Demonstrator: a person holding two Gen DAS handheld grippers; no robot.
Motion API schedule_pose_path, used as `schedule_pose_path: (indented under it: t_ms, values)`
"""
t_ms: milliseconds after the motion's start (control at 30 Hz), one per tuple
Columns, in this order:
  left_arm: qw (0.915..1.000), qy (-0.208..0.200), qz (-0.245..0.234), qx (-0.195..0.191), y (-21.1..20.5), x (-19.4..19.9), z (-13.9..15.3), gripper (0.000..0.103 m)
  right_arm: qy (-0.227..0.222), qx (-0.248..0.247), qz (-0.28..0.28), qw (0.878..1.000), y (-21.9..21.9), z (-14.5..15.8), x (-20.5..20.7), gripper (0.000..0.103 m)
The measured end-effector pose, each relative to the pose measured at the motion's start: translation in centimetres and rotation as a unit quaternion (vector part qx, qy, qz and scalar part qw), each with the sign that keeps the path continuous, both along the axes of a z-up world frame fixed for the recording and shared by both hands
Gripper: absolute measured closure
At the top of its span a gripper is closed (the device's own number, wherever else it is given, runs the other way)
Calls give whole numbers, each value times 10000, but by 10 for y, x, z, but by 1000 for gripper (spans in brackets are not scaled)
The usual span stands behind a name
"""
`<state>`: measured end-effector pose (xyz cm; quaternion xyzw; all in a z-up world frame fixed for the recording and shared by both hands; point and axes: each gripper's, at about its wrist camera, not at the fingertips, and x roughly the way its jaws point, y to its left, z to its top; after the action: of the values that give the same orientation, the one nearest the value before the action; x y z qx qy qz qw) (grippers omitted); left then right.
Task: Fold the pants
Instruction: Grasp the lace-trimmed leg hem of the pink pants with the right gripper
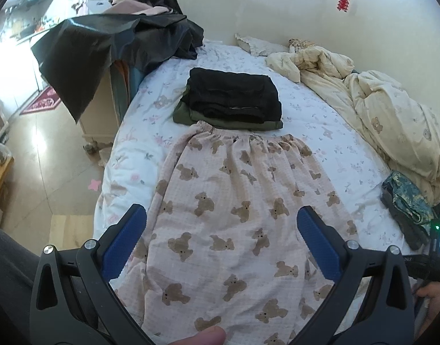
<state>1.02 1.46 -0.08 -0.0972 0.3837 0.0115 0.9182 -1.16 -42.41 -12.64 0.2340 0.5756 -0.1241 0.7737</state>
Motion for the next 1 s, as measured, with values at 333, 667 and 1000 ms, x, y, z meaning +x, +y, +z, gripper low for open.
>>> schedule_pose_path:
  t_ms: [333, 667, 1000]
  values:
    - [9989, -264, -117, 369, -13, -8, 8, 0, -110, -208, -9, 9997, -2, 4, -15, 93]
    - [9993, -179, -108, 300, -9, -7, 3, 0, -278, 171, -354, 9988, -12, -1, -13, 40]
    - [9997, -82, -94, 199, -9, -7, -1, 0, -128, -216, 3, 9997, 3, -12, -5, 101]
